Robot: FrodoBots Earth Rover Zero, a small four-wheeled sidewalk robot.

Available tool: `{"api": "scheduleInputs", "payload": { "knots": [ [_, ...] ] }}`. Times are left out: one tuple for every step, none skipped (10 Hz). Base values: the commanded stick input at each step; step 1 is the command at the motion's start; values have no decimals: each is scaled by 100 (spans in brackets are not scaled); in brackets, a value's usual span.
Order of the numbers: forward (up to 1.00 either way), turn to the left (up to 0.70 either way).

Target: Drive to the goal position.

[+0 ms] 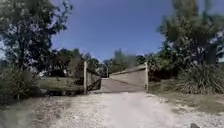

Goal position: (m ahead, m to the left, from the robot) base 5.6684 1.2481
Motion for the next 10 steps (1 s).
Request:
{"api": "scheduleInputs", "payload": {
  "knots": [
    [45,2],
    [45,2],
    [45,3],
    [45,5],
    [45,27],
    [45,27],
    [45,26],
    [45,18],
    [45,5],
    [45,2]
  ]
}}
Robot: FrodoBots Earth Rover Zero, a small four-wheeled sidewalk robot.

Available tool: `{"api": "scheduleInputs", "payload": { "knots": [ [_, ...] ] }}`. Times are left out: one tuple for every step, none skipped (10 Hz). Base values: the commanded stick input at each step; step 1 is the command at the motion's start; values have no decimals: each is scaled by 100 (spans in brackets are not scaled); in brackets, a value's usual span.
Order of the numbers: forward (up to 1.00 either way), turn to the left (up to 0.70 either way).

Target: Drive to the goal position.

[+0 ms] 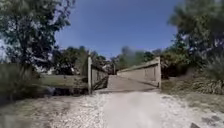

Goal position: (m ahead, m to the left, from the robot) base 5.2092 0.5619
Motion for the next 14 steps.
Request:
{"api": "scheduleInputs", "payload": {
  "knots": [
    [45,2],
    [45,2],
    [45,2],
    [45,2],
    [45,2],
    [45,2],
    [45,2],
    [45,2],
    [45,2],
    [45,2],
    [45,2],
    [45,2],
    [45,2],
    [45,2]
  ]
}}
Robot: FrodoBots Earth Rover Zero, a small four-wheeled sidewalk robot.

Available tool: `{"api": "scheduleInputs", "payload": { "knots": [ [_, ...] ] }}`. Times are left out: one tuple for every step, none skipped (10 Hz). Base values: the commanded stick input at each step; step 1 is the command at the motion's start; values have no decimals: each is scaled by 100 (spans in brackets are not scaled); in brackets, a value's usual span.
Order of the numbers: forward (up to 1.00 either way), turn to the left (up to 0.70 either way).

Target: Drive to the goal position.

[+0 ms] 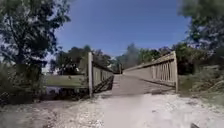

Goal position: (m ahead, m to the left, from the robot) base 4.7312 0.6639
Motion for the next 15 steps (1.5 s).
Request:
{"api": "scheduleInputs", "payload": {
  "knots": [
    [45,2],
    [45,2],
    [45,2],
    [45,2],
    [45,2],
    [45,2],
    [45,2],
    [45,2],
    [45,2],
    [45,2],
    [45,2],
    [45,2],
    [45,2],
    [45,2],
    [45,2]
  ]
}}
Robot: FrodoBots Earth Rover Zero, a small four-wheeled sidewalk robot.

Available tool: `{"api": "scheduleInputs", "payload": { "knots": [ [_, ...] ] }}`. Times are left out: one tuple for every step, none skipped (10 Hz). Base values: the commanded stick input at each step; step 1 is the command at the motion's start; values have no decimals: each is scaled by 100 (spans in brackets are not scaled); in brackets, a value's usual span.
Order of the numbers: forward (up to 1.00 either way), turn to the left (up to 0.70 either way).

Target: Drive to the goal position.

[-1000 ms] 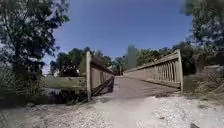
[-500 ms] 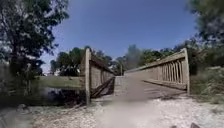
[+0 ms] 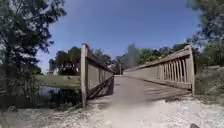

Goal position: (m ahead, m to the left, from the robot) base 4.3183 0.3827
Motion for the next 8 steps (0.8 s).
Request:
{"api": "scheduleInputs", "payload": {
  "knots": [
    [45,2],
    [45,2],
    [45,2],
    [45,2],
    [45,2],
    [45,-4],
    [45,-27],
    [45,2]
  ]
}}
